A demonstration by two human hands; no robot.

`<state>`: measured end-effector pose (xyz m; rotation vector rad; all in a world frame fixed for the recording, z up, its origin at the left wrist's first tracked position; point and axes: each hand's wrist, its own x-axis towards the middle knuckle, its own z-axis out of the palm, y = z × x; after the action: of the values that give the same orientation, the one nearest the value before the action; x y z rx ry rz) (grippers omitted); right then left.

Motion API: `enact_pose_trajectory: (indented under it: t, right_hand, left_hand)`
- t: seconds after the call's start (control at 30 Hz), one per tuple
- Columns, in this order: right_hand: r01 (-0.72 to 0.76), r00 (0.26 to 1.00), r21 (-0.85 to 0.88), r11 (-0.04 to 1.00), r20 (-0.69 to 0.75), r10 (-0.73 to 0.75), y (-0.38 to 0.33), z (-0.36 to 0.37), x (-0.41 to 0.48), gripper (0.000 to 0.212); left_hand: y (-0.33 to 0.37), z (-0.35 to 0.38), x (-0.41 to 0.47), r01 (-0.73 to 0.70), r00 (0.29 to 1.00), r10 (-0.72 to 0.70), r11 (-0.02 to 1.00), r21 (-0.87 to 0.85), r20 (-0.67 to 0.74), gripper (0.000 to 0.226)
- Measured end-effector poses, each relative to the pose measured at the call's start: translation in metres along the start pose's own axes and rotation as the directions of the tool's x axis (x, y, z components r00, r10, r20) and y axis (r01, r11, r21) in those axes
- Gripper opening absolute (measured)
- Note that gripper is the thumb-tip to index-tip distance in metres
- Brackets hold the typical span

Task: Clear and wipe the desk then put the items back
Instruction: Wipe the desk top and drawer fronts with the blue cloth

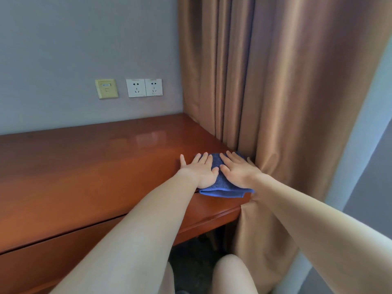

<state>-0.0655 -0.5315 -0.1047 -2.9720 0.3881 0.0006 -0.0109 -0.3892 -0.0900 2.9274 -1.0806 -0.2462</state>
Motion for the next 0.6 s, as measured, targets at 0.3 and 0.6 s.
enact_pose_trajectory:
  t: [0.3,0.6]
  right_hand:
    - [-0.009,0.999,0.050,0.999,0.034,0.007,0.042,-0.008,0.003,0.056]
    - [-0.018,0.997,0.115,0.993,0.074,0.010,0.068,-0.012,0.005,0.054]
  left_hand:
    - [0.029,-0.002,0.025,-0.067,0.998,0.067,0.998,-0.020,-0.003,0.059]
    - [0.046,-0.002,0.048,-0.116,0.993,0.116,0.993,-0.038,0.002,0.059]
